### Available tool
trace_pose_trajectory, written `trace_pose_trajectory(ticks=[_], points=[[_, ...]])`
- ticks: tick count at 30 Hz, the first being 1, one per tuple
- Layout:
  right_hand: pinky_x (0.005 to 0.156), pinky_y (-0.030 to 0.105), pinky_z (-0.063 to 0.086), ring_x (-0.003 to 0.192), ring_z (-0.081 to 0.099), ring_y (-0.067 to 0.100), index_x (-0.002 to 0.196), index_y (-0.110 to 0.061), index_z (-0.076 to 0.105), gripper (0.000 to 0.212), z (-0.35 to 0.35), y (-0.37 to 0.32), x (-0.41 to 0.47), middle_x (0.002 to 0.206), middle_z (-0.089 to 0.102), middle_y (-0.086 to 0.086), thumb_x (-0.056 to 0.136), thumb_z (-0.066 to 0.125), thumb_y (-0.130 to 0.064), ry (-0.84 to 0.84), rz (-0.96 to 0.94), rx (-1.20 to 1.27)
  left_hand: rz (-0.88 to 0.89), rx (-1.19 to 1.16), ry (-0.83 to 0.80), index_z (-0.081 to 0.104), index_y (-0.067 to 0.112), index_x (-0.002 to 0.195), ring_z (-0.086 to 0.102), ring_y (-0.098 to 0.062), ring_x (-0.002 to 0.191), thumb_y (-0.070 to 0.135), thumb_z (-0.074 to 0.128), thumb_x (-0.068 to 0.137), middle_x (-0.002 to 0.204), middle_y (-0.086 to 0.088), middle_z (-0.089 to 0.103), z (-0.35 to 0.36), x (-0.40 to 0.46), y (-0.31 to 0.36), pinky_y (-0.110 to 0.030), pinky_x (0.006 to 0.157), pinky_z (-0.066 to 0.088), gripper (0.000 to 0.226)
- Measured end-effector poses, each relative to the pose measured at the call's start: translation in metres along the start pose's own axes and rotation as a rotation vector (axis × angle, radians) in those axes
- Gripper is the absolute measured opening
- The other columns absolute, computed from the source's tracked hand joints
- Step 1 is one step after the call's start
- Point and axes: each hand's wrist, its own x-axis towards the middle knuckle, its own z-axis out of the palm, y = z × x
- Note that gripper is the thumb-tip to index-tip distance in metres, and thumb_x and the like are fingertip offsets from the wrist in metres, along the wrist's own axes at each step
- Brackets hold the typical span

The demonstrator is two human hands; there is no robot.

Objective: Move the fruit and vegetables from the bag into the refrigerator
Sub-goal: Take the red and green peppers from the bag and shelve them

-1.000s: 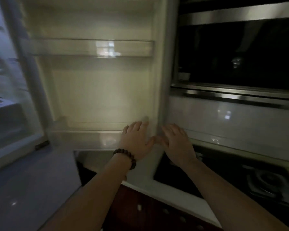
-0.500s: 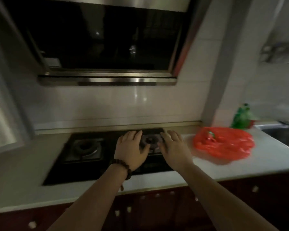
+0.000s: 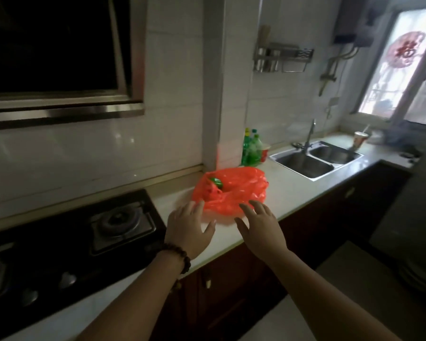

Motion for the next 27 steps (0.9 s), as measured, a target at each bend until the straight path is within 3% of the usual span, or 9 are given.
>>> trace_pose_trajectory(ticks=[6, 12, 18, 27], points=[[0.115, 0.042, 0.025, 0.140, 0.027, 0.026, 0.141, -0.023, 0.038, 0.050, 0.025, 0.040, 0.064, 0.150, 0.035, 0.005, 0.096, 0.042, -0.044, -0.029, 0.032, -0.016, 0.002, -0.014, -0.030, 0.033, 0.017, 0.142, 0.034, -0.020, 0.132, 0.052, 0.040, 0.090, 0.142, -0.002, 0.041, 0.052, 0.072, -0.006, -0.038, 0.108, 0.030, 0.063], [0.111, 0.046, 0.032, 0.138, 0.031, 0.029, 0.140, -0.023, 0.039, 0.050, 0.063, 0.073, 0.174, 0.147, 0.038, 0.007, 0.095, 0.045, -0.043, -0.096, 0.012, 0.011, -0.066, -0.063, -0.010, 0.039, 0.014, 0.139, 0.042, -0.022, 0.126, 0.054, 0.039, 0.084, 0.136, -0.004, 0.049, 0.099, 0.162, -0.023, -0.039, 0.103, 0.037, 0.068], [0.110, 0.040, 0.033, 0.134, 0.035, 0.027, 0.138, -0.022, 0.042, 0.046, 0.101, 0.092, 0.267, 0.144, 0.042, 0.006, 0.095, 0.048, -0.036, -0.164, -0.026, 0.050, -0.164, -0.073, -0.058, 0.033, 0.017, 0.143, 0.036, -0.021, 0.132, 0.051, 0.045, 0.089, 0.145, -0.004, 0.040, 0.139, 0.239, -0.045, -0.037, 0.108, 0.032, 0.065], [0.108, 0.039, 0.036, 0.132, 0.037, 0.026, 0.140, -0.020, 0.040, 0.048, 0.150, 0.130, 0.336, 0.144, 0.041, 0.006, 0.094, 0.050, -0.032, -0.252, -0.010, 0.115, -0.225, -0.086, -0.099, 0.032, 0.019, 0.143, 0.035, -0.020, 0.131, 0.048, 0.046, 0.089, 0.144, -0.002, 0.039, 0.184, 0.292, -0.057, -0.035, 0.108, 0.030, 0.063]])
